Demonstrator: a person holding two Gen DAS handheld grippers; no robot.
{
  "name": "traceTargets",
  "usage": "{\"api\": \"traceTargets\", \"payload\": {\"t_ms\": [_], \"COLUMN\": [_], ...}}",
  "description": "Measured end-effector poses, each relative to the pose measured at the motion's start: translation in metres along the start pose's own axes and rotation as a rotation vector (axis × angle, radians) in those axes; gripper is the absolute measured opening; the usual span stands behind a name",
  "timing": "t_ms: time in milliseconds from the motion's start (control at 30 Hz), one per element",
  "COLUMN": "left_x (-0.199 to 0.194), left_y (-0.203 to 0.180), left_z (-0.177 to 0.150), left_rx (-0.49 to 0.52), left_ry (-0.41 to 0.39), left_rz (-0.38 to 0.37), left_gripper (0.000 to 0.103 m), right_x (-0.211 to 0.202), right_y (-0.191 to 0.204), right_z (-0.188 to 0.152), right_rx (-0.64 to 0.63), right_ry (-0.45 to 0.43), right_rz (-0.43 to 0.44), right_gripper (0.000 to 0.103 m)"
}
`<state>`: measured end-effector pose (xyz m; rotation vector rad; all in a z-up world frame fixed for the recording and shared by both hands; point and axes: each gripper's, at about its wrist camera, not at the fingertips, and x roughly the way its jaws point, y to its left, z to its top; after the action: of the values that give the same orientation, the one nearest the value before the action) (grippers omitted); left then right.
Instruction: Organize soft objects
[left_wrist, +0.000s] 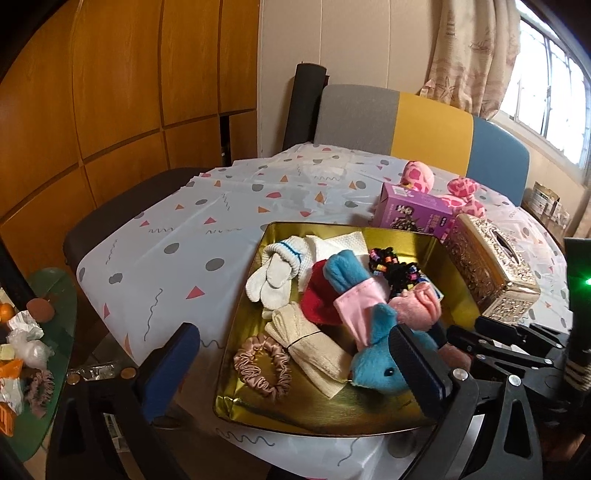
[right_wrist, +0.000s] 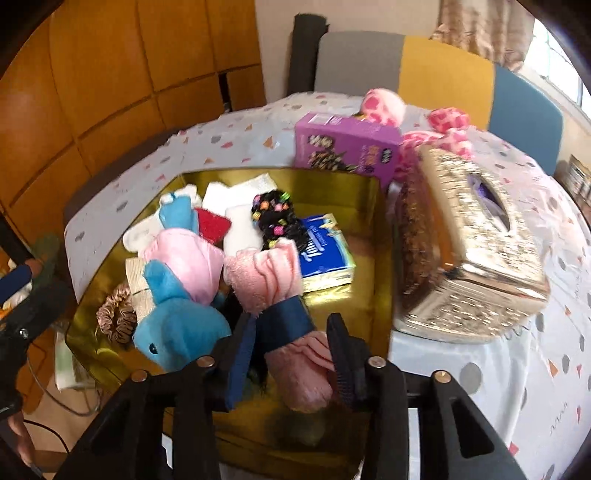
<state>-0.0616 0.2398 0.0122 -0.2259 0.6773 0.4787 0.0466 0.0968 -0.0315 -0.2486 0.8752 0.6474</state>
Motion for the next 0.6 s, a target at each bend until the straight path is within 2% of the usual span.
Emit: {"api": "traceTargets", "payload": {"t_ms": [267, 467, 600], "left_x": [-0.012, -0.022, -0.024], "left_y": [-0.013, -0.023, -0.027], "left_z": [-0.003, -0.007, -0.008], "left_rx": [0.001, 0.012, 0.018], "left_ry": [-0.026, -0.053, -0.059], "left_rz": [-0.005, -0.018, 0.002], "left_gripper": [0.103, 0.103, 0.103], "right_x": [-0.035, -0.046, -0.050], "right_y": [-0.011, -0.017, -0.019], "right_z": [-0.015, -0.026, -0.030], "right_rx": [0.072, 0.093, 0.091], "right_ry": [-0.082, -0.115, -0.133], "right_rz": [-0.085, -0.143, -0.170], "right_gripper": [0.043, 0.043, 0.043]}}
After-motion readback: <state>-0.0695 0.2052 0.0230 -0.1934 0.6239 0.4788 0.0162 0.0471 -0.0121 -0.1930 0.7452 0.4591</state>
